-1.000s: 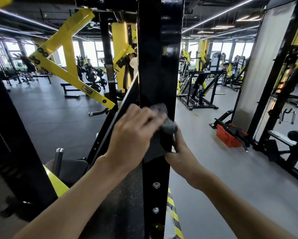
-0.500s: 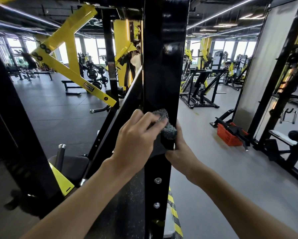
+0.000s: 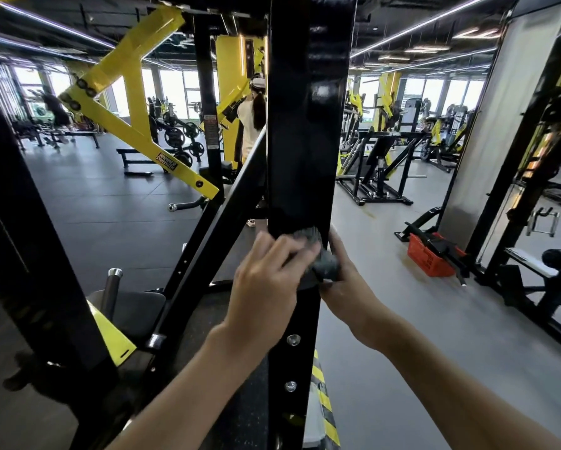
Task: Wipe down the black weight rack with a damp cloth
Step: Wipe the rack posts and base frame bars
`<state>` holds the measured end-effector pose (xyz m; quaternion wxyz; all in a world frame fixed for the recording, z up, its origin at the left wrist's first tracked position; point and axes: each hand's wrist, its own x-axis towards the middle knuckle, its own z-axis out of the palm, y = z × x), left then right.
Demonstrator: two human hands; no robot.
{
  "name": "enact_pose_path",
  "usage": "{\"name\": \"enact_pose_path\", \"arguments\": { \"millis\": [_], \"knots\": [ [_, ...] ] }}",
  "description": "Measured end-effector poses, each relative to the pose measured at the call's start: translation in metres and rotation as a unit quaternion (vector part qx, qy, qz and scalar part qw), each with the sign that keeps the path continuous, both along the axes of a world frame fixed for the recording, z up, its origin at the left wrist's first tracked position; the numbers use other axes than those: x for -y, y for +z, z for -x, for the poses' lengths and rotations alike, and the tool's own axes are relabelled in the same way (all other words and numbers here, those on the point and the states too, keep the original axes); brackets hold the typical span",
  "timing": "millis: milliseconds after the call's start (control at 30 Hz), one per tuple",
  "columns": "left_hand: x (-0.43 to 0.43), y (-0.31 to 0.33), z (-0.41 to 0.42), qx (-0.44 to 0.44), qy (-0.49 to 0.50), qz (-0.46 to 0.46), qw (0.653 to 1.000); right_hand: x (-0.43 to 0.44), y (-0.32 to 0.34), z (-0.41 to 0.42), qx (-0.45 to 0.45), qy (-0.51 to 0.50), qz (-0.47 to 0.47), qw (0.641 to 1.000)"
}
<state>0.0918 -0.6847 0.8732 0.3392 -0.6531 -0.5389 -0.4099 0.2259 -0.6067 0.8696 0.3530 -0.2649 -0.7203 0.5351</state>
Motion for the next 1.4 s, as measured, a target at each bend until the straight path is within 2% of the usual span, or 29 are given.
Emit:
{"name": "enact_pose_path", "arguments": {
  "millis": [100,200,267,400,533,667,800,967,1067,1267,1400],
  "knots": [
    [0.005,-0.016,0.009,-0.033,-0.01,0.01,0.999,0.0,0.003,-0.003,-0.01,0.031,-0.003,0.999],
    [0.002,-0.003,0.014,0.05,0.013,-0.056,0.997,0.001,0.003,-0.003,-0.03,0.05,0.013,0.998],
    [0.004,-0.009,0.006,0.074,0.021,-0.052,0.996,0.003,0.002,-0.004,-0.045,0.056,0.013,0.997],
    [0.009,-0.027,0.005,0.019,0.007,-0.008,1.0,0.002,0.004,-0.006,-0.08,0.049,0.041,0.995],
    [-0.007,-0.011,-0.013,0.051,-0.006,-0.021,0.998,0.0,0.003,-0.007,-0.115,0.014,0.1,0.988],
    [-0.007,-0.024,-0.01,-0.001,-0.019,-0.005,1.0,-0.002,0.004,-0.008,-0.111,0.003,0.134,0.985],
    [0.007,-0.039,0.012,0.001,0.009,-0.025,1.0,-0.002,0.006,-0.007,-0.097,0.014,0.135,0.986],
    [-0.01,-0.041,-0.018,-0.008,-0.016,0.0,1.0,0.002,0.006,-0.004,-0.111,0.003,0.134,0.985],
    [0.0,-0.05,0.001,-0.033,-0.018,0.013,0.999,0.002,0.005,-0.003,-0.105,-0.005,0.121,0.987],
    [-0.004,-0.063,-0.011,-0.004,-0.025,0.03,0.999,0.001,-0.003,0.005,-0.112,-0.031,0.111,0.987],
    [-0.003,-0.073,-0.001,-0.057,-0.041,0.038,0.997,0.0,-0.008,0.009,-0.116,-0.049,0.116,0.985]
  ]
}}
